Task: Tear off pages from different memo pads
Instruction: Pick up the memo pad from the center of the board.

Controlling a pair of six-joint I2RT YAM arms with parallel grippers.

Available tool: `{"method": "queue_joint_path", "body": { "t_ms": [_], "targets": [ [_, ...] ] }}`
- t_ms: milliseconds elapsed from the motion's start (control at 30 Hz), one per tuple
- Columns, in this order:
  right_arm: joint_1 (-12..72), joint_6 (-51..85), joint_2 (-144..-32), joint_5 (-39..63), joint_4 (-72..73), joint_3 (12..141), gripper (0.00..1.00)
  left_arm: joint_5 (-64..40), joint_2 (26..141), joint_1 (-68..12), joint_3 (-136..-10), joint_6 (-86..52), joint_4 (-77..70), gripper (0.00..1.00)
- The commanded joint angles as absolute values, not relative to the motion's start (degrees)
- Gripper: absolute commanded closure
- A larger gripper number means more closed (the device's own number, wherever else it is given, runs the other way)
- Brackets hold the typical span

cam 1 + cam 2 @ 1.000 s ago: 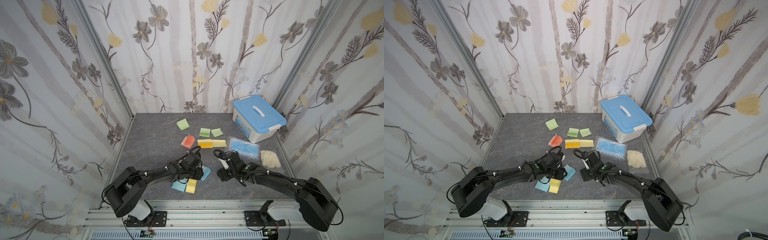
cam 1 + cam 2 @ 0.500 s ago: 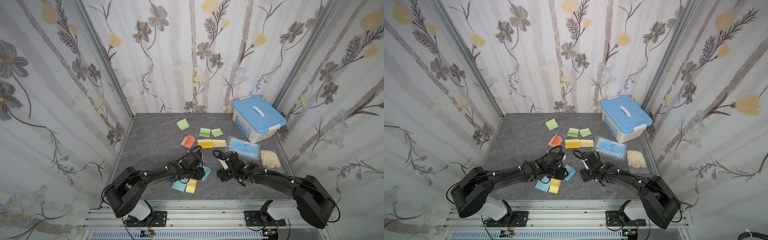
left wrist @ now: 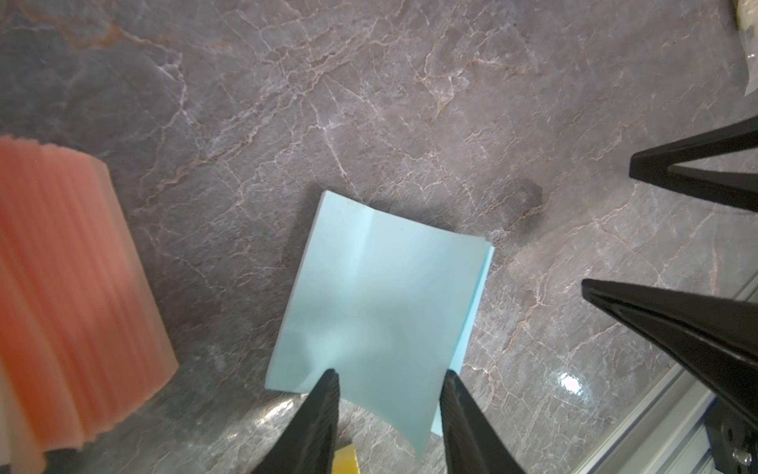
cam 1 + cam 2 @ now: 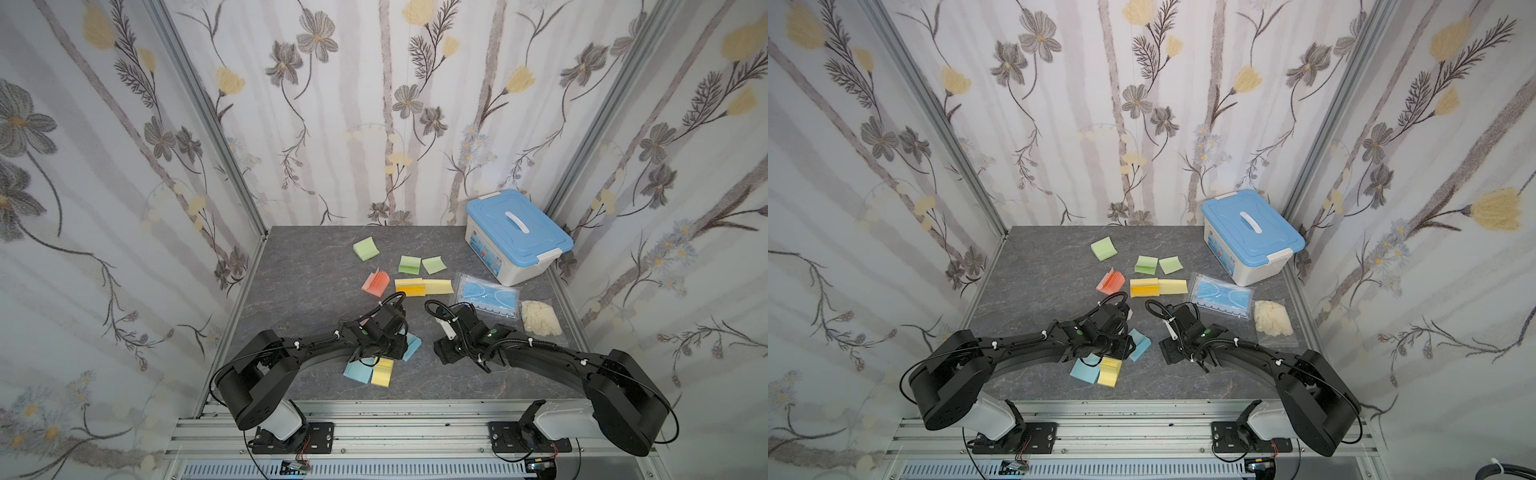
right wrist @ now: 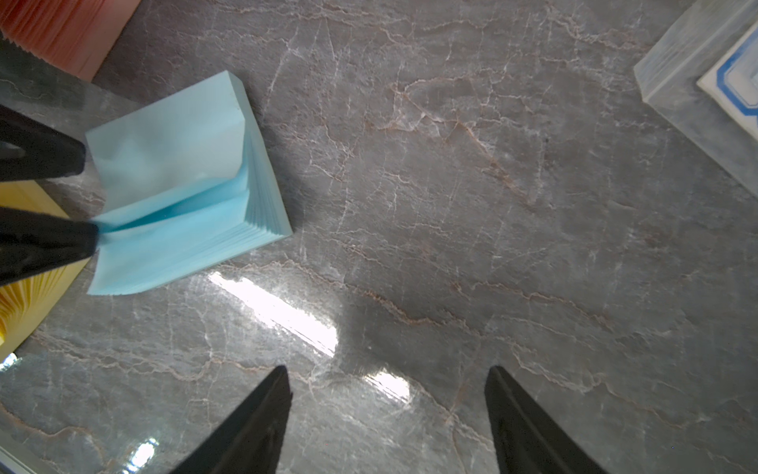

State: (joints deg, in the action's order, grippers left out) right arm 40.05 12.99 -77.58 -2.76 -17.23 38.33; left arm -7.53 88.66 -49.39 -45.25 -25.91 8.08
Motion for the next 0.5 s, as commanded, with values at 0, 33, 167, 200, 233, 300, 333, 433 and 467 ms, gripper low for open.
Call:
{"method": "queue_joint_path", "body": {
  "t_ms": [0,33,167,200,233,300,333,433,467],
  "targets": [
    [40.02,13.10,-77.90,-2.56,-15.66,38.50,0.23,-6.57,88.29,-49.36,-45.53,-25.79,8.48,0.56],
    [40.08,13.10,-78.02,-2.47,-15.68,38.58,0.23,-6.37,88.44,-49.34,-45.60,-25.67,8.55,0.56],
    [40.06,13.08,-78.32,-1.80,-15.66,38.83,0.23,-6.49,88.55,-49.35,-45.53,-25.69,8.55,0.56],
    [40.01,13.10,-78.31,-1.45,-15.68,39.06,0.23,-6.35,88.69,-49.37,-45.57,-25.72,8.62,0.56],
    [40.07,13.22,-78.32,-1.17,-15.71,39.21,0.23,-6.13,88.89,-49.37,-45.60,-25.62,8.76,0.56],
    [40.07,13.18,-78.14,-0.38,-15.65,40.14,0.23,-5.60,89.40,-49.38,-45.72,-25.71,8.93,0.57],
    [40.08,13.18,-78.21,-0.19,-15.62,40.65,0.24,-5.54,89.59,-49.33,-45.79,-25.73,8.97,0.57],
    [40.07,13.02,-79.05,0.08,-15.59,42.89,0.24,-5.61,90.00,-49.35,-45.64,-25.97,8.66,0.57],
    [40.08,13.01,-79.68,0.38,-15.57,43.81,0.24,-5.65,90.15,-49.41,-45.62,-26.02,8.55,0.57]
  ]
}}
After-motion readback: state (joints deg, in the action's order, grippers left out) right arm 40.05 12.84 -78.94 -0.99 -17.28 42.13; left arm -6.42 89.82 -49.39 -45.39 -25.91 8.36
